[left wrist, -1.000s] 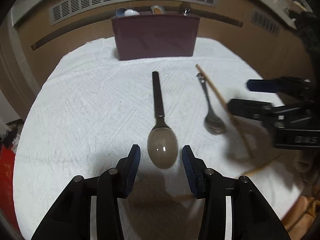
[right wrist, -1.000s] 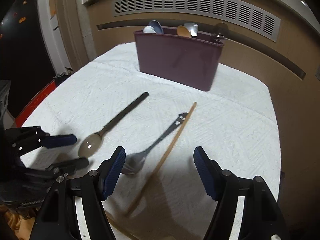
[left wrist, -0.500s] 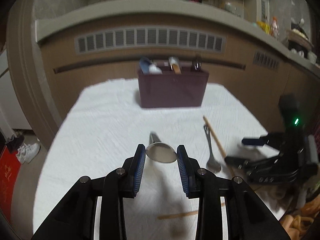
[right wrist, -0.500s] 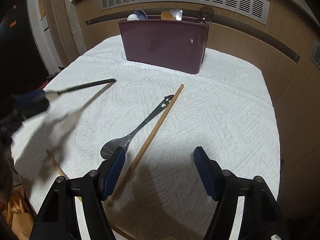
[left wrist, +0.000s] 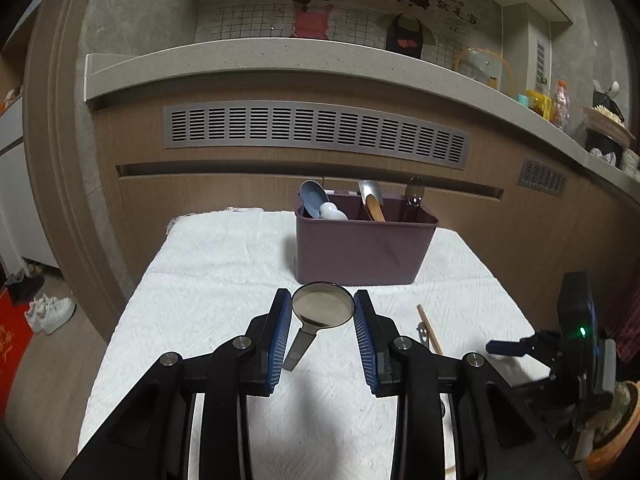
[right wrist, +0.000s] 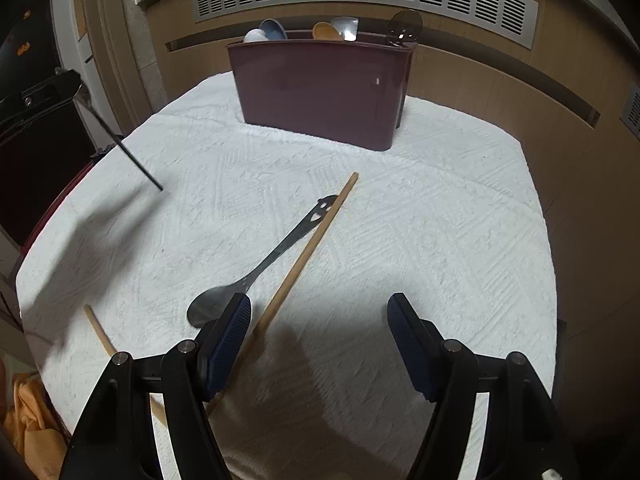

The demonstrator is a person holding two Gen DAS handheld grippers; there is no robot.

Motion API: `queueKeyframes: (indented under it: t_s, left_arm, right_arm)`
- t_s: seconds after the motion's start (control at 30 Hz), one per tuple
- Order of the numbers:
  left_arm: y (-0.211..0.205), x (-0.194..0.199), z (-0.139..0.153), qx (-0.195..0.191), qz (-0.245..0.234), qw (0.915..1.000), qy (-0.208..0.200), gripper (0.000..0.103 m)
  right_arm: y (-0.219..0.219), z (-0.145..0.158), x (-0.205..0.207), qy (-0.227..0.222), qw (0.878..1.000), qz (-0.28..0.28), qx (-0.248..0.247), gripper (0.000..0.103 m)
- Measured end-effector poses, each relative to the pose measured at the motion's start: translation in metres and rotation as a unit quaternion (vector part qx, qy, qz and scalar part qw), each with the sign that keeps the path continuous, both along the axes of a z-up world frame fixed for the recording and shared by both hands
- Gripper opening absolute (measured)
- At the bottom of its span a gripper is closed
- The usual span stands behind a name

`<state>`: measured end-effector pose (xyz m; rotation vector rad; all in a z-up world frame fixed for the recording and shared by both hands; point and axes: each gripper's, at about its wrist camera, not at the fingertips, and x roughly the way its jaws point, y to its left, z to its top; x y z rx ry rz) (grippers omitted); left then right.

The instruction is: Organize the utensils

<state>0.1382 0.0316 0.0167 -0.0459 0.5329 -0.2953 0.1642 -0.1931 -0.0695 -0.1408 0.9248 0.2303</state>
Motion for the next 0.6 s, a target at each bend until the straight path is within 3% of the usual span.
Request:
queueKeyframes:
  t_s: [0.13,0.17,0.2,0.27,0.37,0.47,0.6]
  left_arm:
    - [0.006,0.002,0.002,-0.007,0.001,1.0000,-0.001,0.033]
    - [0.007,0.003,0.002,-0.010,0.000,0.9999,0.001,0.033]
    - [0.009,0.004,0.002,-0.013,0.001,0.9999,0.002,0.033]
    - [0.011,0.005,0.002,-0.015,0.000,0.9999,0.004,0.033]
    - [0.013,0.004,0.004,-0.018,-0.002,0.9998,0.003,0.033]
    - [0.016,0.002,0.006,-0.021,-0.004,0.9998,0.000,0.033]
    - [0.016,-0.005,0.011,-0.021,-0.007,0.9998,-0.003,0.033]
  right_arm:
    - [-0.004,0.002,0.025,-0.001,1.000,-0.026,0.004,0.067]
    - [-0.003,0.001,0.035,0.003,0.999,-0.032,0.007,0.058]
    - [0.000,0.000,0.042,0.007,0.999,-0.034,0.012,0.043]
    - [0.006,-0.004,0.060,0.024,0.999,-0.039,0.025,0.028]
    - [0.017,-0.011,0.079,0.030,0.997,-0.062,0.018,0.026]
    - [0.022,-0.011,0.086,0.027,0.997,-0.065,0.012,0.008]
    - [0.022,0.007,0.070,0.009,0.998,-0.049,0.030,0.007]
